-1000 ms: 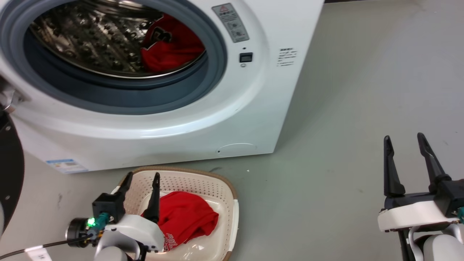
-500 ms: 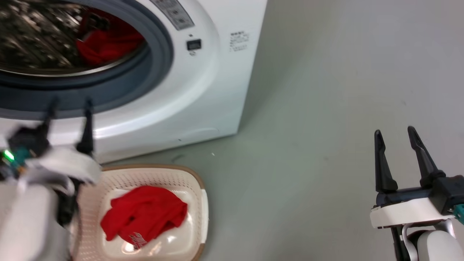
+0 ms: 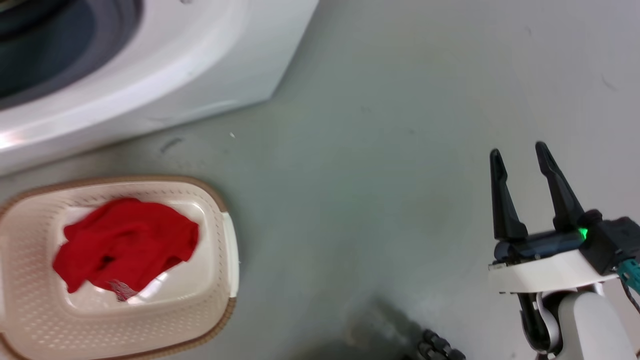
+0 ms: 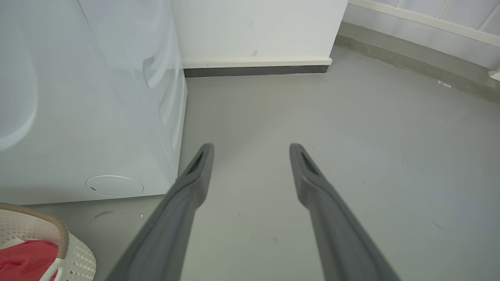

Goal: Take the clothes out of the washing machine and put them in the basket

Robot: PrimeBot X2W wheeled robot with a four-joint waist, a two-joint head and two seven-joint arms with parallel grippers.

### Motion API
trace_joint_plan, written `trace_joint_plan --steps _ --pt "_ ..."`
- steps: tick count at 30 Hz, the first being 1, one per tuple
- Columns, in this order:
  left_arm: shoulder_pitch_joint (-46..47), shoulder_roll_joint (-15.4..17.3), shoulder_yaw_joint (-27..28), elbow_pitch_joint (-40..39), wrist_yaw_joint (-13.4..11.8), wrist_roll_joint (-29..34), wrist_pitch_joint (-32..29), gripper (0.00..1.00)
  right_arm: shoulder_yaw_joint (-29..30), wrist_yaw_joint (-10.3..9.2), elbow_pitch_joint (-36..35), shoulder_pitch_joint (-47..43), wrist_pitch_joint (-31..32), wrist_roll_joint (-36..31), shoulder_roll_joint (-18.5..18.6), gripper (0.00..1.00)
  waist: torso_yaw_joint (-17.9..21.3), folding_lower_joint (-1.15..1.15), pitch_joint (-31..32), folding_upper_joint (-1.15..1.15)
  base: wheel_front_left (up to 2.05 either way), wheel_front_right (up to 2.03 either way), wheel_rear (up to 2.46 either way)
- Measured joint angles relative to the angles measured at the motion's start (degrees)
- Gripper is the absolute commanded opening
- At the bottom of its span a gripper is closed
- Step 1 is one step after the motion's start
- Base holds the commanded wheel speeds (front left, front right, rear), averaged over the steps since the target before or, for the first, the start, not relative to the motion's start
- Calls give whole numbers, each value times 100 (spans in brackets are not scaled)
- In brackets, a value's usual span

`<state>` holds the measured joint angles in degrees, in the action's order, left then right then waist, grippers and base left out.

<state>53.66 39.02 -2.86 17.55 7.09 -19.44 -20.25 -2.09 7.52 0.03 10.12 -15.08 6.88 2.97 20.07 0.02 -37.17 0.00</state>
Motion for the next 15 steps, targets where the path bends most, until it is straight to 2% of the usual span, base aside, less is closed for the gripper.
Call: trace_joint_plan --steps 7,12,15 --pt "1561 602 -966 517 32 1 -1524 100 -334 0 -160 151 0 172 -2 100 289 0 -732 0 0 0 0" --pt "2658 1109 -1276 1114 32 89 -2148 100 -536 0 -355 153 -1 292 3 100 547 0 -1084 0 0 0 0" --pt "2990 1125 -1401 1561 31 4 -2296 100 -603 0 -365 131 -1 315 -5 100 717 0 -1238 0 0 0 0"
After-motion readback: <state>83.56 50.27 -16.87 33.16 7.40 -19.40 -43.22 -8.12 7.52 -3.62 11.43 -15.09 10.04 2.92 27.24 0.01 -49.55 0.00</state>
